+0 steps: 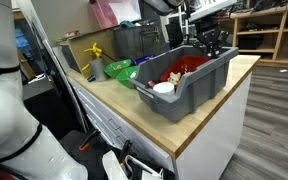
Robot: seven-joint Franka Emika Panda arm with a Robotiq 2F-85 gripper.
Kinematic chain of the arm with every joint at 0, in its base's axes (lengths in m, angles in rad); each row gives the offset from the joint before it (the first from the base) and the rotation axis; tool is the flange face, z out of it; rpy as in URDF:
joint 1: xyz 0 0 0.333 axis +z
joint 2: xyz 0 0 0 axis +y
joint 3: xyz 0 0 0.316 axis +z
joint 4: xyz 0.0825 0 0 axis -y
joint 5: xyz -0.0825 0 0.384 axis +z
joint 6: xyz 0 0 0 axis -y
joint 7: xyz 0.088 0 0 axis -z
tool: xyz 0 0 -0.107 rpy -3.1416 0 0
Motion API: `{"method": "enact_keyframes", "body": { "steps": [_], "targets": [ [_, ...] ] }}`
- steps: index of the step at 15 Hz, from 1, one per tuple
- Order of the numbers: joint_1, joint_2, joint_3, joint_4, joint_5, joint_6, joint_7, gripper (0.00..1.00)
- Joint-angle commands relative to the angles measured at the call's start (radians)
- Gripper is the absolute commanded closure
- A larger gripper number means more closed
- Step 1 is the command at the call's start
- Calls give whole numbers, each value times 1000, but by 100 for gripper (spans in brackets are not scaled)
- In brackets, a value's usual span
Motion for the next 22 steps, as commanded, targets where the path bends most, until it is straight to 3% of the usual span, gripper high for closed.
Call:
{"method": "enact_keyframes", "body": {
  "steps": [1,5,10,22],
  "targets": [
    [-4,-36,11,-2,30,5,-10,99],
    [11,-74,15,2,27,26,0,99],
    [46,-159,9,-21,-35,136,-3,99],
    [95,-377,3,-85,-109,170,-74,99]
  ]
}}
